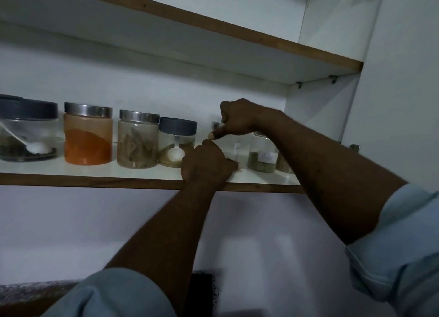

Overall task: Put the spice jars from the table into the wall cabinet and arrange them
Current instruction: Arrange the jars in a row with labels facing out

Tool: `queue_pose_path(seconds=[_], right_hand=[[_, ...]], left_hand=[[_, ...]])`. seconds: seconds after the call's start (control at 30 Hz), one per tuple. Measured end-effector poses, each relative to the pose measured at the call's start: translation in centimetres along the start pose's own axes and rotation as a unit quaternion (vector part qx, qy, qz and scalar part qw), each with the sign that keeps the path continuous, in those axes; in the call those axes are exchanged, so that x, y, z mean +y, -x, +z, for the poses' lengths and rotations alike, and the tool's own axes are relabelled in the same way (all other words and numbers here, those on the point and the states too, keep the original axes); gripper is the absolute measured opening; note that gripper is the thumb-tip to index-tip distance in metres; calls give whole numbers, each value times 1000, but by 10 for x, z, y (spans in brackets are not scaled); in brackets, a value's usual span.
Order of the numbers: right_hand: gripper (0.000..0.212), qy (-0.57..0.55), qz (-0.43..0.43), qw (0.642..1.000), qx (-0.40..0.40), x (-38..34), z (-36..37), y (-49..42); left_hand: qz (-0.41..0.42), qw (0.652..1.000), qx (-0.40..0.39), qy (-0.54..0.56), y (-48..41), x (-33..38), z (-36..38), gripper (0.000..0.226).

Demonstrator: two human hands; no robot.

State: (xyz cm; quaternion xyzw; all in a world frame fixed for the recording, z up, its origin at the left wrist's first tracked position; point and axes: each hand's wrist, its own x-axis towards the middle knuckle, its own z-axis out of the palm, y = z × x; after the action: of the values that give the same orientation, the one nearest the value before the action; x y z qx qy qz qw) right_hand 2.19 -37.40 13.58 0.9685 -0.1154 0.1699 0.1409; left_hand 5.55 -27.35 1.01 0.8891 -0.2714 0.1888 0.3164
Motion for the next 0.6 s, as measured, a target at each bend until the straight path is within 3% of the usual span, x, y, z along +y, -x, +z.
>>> queue_pose_path(seconds=[0.1, 0.17, 0.23, 0.43, 0.6], right_hand=[[101, 60, 40, 997, 14, -3, 0, 8], [109, 129, 73, 989, -1, -1, -1, 13], [106, 136, 86, 987, -24, 3, -6, 16], [66, 59, 36, 997, -44, 20, -10, 18], [71, 71, 22, 997, 5, 28, 1, 22]], left_hand=[[12, 999, -27, -15, -2, 0, 0, 112], [19, 999, -26, -18, -2, 0, 0, 116], [32, 999, -17, -11, -3, -1, 1, 113], [56, 998, -18, -22, -6, 0, 3, 89], [66, 997, -15, -21, -4, -1, 2, 83]])
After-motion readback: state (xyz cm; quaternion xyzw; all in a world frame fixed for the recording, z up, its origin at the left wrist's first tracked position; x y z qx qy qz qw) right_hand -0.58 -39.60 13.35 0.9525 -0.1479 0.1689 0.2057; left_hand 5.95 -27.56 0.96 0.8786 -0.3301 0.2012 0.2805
